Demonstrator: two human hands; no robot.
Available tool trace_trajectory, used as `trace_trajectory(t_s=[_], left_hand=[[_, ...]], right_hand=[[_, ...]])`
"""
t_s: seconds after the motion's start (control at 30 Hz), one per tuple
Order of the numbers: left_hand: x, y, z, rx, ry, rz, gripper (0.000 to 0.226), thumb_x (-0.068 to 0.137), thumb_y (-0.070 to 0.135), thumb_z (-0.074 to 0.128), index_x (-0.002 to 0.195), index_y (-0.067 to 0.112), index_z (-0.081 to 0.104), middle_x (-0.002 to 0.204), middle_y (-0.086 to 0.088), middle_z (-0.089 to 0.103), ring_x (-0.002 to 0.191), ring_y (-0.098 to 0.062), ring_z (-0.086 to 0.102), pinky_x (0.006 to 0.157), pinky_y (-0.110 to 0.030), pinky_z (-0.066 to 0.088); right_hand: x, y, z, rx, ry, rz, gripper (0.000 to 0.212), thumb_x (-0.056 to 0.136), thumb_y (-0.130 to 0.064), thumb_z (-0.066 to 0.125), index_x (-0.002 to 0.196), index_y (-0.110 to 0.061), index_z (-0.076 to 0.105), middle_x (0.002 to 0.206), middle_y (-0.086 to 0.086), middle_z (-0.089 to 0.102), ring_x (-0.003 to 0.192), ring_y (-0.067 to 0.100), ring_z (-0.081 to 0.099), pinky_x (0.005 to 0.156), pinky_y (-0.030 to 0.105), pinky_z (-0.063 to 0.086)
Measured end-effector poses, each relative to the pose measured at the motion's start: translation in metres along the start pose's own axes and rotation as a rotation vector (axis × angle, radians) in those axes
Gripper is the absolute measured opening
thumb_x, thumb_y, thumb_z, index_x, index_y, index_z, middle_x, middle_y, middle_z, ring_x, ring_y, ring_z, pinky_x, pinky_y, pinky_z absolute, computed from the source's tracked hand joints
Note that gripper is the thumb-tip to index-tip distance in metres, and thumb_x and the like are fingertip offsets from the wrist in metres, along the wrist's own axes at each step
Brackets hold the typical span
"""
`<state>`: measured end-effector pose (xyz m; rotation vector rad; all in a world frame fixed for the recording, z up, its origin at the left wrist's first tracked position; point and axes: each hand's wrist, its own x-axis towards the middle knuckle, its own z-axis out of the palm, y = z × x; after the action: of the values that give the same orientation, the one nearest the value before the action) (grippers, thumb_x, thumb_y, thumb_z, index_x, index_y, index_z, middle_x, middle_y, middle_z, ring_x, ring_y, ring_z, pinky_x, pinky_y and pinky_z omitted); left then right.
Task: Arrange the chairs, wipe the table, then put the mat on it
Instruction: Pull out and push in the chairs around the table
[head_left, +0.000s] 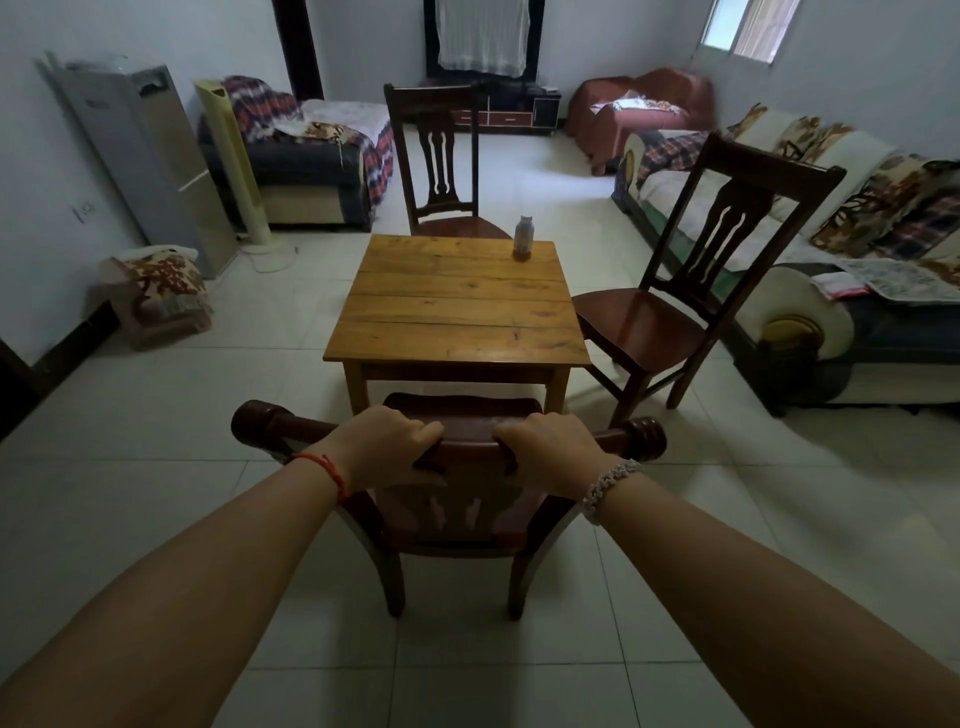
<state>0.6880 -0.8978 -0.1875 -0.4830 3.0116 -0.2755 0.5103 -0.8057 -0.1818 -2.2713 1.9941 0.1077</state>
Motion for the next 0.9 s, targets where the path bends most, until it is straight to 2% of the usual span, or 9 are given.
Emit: trace_trajectory(t_s=[0.07,0.17,0.33,0.47,0.6,0.8,0.9], left_hand=[[-0.003,-0.001,0.002,0.000,0.001,-0.007,0.042,0.095,0.042,0.038,0.123,0.012,0.045,0.105,-0.004,0.064,0.085,-0.014,0.064,0.069,-0.018,0.046],[-0.005,-0.002,0.005,-0.007,0.029,-0.032,0.042,0.094,0.045,0.038,0.121,0.013,0.046,0.102,-0.003,0.064,0.082,-0.013,0.063,0.062,-0.015,0.042],[-0.007,0.002,0.006,-0.011,0.041,-0.089,0.040,0.095,0.042,0.037,0.122,0.014,0.044,0.105,-0.003,0.063,0.084,-0.013,0.063,0.069,-0.018,0.047],[0.002,0.008,0.007,0.007,0.040,-0.085,0.042,0.095,0.044,0.037,0.121,0.012,0.045,0.104,-0.004,0.063,0.083,-0.014,0.062,0.060,-0.017,0.039],[0.003,0.009,0.004,0.015,-0.009,-0.074,0.042,0.095,0.042,0.038,0.123,0.012,0.044,0.106,-0.004,0.063,0.086,-0.015,0.063,0.070,-0.020,0.046],[0.007,0.010,0.007,-0.004,-0.012,-0.083,0.045,0.092,0.048,0.041,0.123,0.015,0.044,0.102,-0.003,0.064,0.081,-0.014,0.063,0.070,-0.021,0.050],[0.006,0.010,0.010,-0.059,0.071,-0.103,0.053,0.090,0.058,0.033,0.124,0.018,0.045,0.100,-0.001,0.065,0.079,-0.013,0.064,0.068,-0.019,0.051]], right_hand=[[0.003,-0.001,0.001,-0.014,0.011,-0.018,0.031,0.086,-0.029,0.060,0.115,-0.018,0.052,0.097,0.003,0.063,0.082,0.018,0.061,0.067,0.026,0.046],[0.007,0.001,0.000,-0.056,-0.004,-0.048,0.036,0.086,-0.032,0.060,0.117,-0.018,0.051,0.099,0.004,0.063,0.083,0.018,0.062,0.069,0.027,0.050],[0.013,0.005,-0.002,-0.062,-0.024,-0.096,0.036,0.087,-0.031,0.058,0.119,-0.018,0.049,0.100,0.005,0.063,0.084,0.018,0.062,0.070,0.026,0.050],[0.008,0.014,0.001,-0.072,-0.015,-0.103,0.036,0.087,-0.031,0.057,0.120,-0.018,0.049,0.100,0.005,0.063,0.083,0.018,0.062,0.071,0.026,0.051],[0.008,0.016,0.005,-0.054,-0.006,-0.101,0.035,0.087,-0.031,0.058,0.118,-0.019,0.048,0.101,0.004,0.062,0.084,0.018,0.062,0.075,0.030,0.054],[0.007,0.021,0.010,-0.048,-0.007,-0.107,0.035,0.085,-0.036,0.058,0.114,-0.020,0.049,0.101,0.004,0.062,0.083,0.018,0.062,0.074,0.033,0.055],[0.007,0.022,0.009,0.027,-0.005,-0.114,0.037,0.085,-0.046,0.055,0.110,-0.019,0.052,0.099,0.003,0.062,0.082,0.017,0.061,0.074,0.032,0.055]])
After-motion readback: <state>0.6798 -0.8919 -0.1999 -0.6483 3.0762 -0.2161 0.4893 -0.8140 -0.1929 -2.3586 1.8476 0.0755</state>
